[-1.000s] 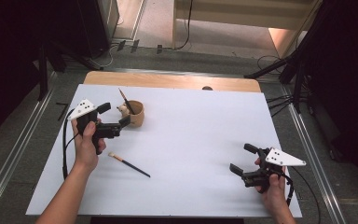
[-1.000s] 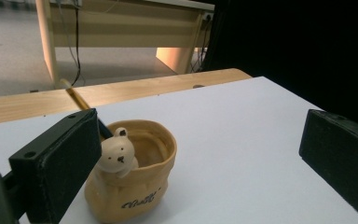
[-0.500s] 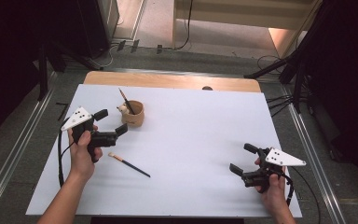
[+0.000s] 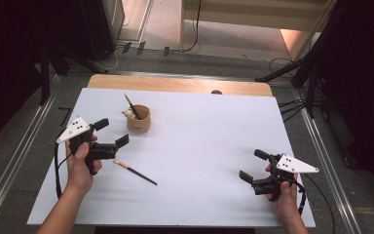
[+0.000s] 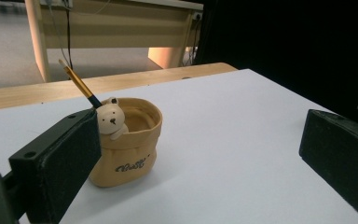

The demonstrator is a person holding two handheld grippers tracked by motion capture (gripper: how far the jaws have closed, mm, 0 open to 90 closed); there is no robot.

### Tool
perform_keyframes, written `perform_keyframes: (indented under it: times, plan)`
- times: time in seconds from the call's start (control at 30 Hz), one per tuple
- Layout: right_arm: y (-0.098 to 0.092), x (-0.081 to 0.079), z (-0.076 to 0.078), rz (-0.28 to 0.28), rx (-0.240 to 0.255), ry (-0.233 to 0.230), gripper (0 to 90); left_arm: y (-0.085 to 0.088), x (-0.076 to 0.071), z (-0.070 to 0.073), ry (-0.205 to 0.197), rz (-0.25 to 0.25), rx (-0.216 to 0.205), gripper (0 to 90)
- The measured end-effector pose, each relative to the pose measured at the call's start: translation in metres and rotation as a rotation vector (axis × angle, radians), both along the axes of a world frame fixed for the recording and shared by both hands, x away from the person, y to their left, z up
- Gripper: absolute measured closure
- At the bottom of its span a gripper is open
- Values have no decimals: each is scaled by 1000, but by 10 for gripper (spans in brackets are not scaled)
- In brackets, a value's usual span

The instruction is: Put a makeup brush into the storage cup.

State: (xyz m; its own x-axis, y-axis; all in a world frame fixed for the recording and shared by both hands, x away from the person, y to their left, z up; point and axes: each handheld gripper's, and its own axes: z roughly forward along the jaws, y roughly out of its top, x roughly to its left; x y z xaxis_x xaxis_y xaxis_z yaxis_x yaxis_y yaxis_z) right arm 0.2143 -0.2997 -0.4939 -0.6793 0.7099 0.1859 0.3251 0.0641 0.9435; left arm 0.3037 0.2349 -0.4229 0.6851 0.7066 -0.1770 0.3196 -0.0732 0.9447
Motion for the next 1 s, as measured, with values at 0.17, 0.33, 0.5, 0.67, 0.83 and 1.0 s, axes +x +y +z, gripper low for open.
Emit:
perform_keyframes:
  times: [0.17,0.33,0.5,0.67,0.83,1.0]
  plan:
    - [1,-1,0,-1,0,4,0,3,-2,0,1,-17,1,0]
    - [0,0,0,3,-1,0,0,3,-4,0,-5,-49,25,0]
    - [-1,0,0,3,-1,3,0,1,-6,-1,1,-96,63,0]
    - [0,0,1,10,2,-1,0,-1,-6,-1,9,-180,103,0]
    - [-2,-2,2,8,0,-4,0,-5,-6,0,16,-226,152,0]
    - [-2,-2,2,7,2,-5,0,-10,-3,0,14,-262,218,0]
